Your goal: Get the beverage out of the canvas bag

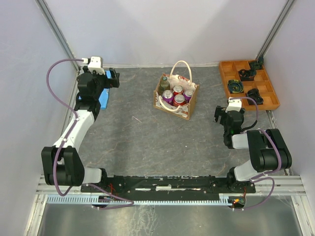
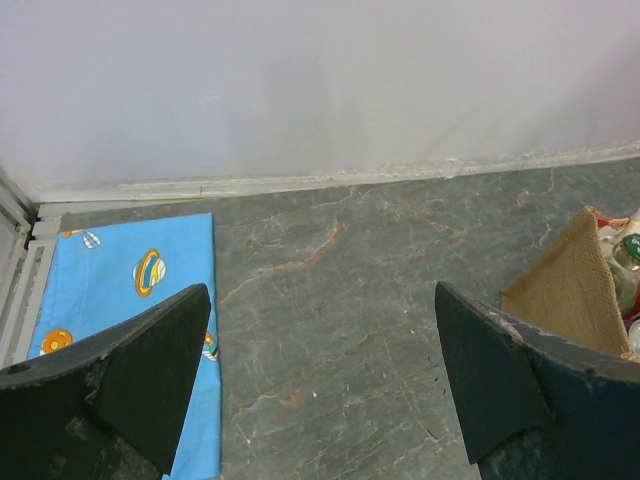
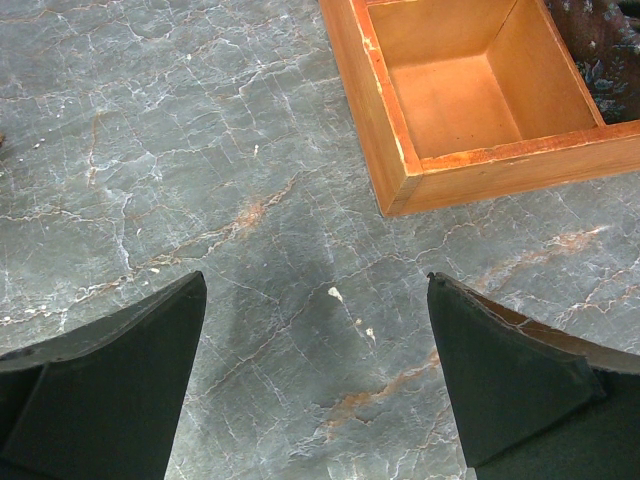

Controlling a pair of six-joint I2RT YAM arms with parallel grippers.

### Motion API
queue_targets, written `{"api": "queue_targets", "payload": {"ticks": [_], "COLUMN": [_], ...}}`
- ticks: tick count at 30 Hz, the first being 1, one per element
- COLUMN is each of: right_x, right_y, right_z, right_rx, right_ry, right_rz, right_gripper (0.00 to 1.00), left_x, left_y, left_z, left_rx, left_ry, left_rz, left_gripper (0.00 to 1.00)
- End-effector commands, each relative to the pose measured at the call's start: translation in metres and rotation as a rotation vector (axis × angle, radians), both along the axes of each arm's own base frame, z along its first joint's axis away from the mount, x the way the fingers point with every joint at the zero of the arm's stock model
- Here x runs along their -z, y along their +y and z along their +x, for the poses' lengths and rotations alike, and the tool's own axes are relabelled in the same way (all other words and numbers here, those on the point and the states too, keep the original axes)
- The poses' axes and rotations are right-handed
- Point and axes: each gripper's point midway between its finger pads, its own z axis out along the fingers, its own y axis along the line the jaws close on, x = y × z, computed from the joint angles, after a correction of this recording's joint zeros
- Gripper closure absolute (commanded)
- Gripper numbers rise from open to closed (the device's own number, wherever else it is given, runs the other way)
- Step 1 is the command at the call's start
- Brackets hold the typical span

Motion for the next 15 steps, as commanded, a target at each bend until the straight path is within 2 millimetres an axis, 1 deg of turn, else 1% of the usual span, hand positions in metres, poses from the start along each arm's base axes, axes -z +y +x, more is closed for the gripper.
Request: {"api": "queue_targets", "payload": {"ticks": [1,3,6,9,10,12,15], "right_x": [-0.021,-0.021,-0.021,-0.021,-0.021,-0.02,-0.02], "right_y": [0.001,0.001,0.001,0.001,0.001,0.001,0.001], "right_z": [0.014,0.014,0.013,0.013,0.014,0.013,0.013], "right_rx": [-0.002,-0.004,-0.005,-0.004,-0.004,-0.004,-0.004], "right_ry": [-0.067,-0.066,-0.065,-0.065,-0.066,-0.064,-0.065], "right_rz": [0.005,0.003,0.002,0.002,0.002,0.002,0.002], "right_gripper": [0.01,0.01,0.01,0.01,0.01,0.01,0.01], "left_x": [-0.017,-0.022,-0.03,-0.029,-0.023,-0.022,-0.026], "left_y": [-0.012,-0.012,-0.019,-0.028,-0.032,-0.045,-0.07], "left_z": [0.002,-0.002,-0.007,-0.003,0.0,0.003,0.005], "left_rx": [0.045,0.044,0.078,0.109,0.12,0.161,0.219], "left_ry": [0.016,-0.015,-0.05,-0.008,0.022,0.036,0.035], "left_rz": [-0.044,-0.068,-0.099,-0.135,-0.144,-0.147,-0.131], "left_gripper": [0.01,0.01,0.01,0.01,0.01,0.01,0.01]}}
